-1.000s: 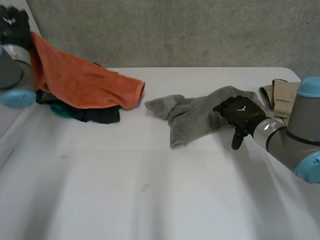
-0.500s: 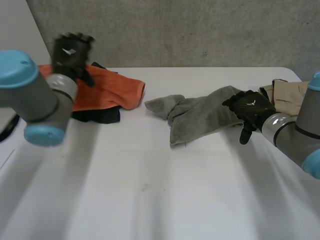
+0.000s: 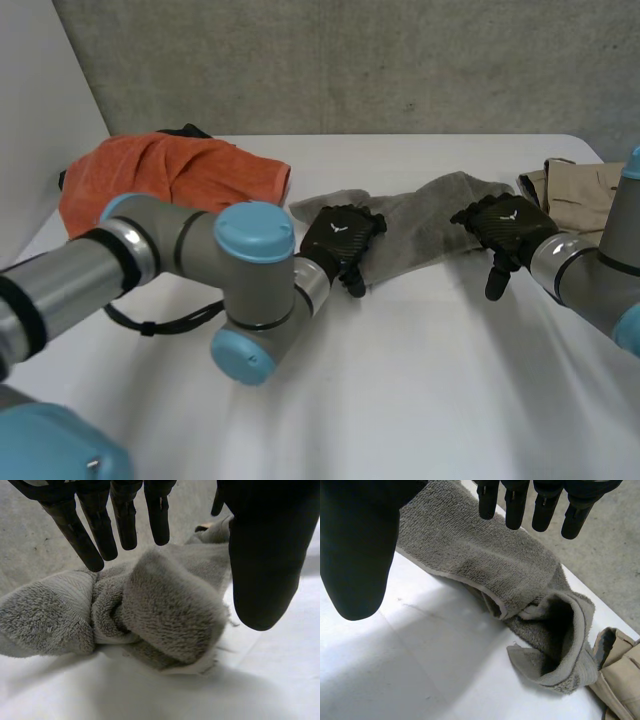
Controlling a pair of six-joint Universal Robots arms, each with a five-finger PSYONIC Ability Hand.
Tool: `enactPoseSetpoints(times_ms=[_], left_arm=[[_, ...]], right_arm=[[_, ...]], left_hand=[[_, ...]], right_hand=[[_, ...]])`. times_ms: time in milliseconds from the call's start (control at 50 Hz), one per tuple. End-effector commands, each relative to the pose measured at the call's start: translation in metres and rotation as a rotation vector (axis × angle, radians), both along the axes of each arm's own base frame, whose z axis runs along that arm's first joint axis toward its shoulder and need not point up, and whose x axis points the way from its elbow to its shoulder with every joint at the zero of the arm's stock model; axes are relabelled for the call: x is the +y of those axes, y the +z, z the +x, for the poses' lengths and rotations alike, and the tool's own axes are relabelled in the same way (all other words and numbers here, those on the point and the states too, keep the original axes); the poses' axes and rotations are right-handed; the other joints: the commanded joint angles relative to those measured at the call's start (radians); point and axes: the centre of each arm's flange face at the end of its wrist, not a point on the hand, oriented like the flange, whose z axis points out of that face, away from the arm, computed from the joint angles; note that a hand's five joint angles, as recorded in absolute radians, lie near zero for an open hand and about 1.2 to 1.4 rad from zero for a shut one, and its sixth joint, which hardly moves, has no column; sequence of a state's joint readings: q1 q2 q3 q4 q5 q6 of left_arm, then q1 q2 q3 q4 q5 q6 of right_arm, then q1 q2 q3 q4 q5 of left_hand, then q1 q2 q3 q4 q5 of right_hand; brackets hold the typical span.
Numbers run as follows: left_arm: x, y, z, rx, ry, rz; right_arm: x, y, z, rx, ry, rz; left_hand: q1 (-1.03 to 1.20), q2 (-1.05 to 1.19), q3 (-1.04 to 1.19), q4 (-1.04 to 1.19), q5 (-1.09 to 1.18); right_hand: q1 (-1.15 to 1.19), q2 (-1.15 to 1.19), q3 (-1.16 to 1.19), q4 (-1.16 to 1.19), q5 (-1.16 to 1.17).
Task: Fold the laundry.
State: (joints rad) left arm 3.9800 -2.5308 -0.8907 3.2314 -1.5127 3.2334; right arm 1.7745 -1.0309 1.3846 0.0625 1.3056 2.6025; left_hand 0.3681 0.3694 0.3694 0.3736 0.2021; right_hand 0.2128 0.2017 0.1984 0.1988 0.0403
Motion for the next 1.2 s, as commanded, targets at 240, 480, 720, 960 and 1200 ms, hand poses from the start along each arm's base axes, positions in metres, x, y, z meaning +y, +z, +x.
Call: enactPoseSetpoints(times_ms=[240,480,720,960,1200], left_arm=[[-0.043,-0.003,-0.02,-0.074,0.081,-0.285],[0.016,0.108,0.025,0.052,0.075,-0.349],[0.036,0.136,0.045,0.066,0.083,-0.411],[0.045,0.142,0.06,0.009,0.096,-0.39],[0.057,0.15,0.067,0.01,0.106,-0.346]], right_arm=[[0.005,0.002,-0.002,-0.009,-0.006,0.014],[0.018,0.009,0.003,-0.23,-0.083,0.176],[0.022,-0.019,0.04,-0.354,-0.185,0.132],[0.021,-0.009,0.023,-0.411,-0.398,0.012],[0.016,-0.017,0.035,-0.493,-0.245,0.155]], left_hand=[[1.028,1.027,1.027,1.023,1.02],[1.028,1.027,1.027,1.023,1.02],[1.028,1.027,1.027,1.023,1.02],[1.028,1.027,1.027,1.023,1.02],[1.028,1.027,1.027,1.023,1.02]], right_hand=[[-0.038,-0.027,-0.024,-0.024,-0.04],[-0.038,-0.027,-0.024,-0.024,-0.04],[-0.038,-0.027,-0.024,-0.024,-0.04],[0.076,0.087,0.091,0.09,0.074],[0.05,0.061,0.064,0.064,0.048]])
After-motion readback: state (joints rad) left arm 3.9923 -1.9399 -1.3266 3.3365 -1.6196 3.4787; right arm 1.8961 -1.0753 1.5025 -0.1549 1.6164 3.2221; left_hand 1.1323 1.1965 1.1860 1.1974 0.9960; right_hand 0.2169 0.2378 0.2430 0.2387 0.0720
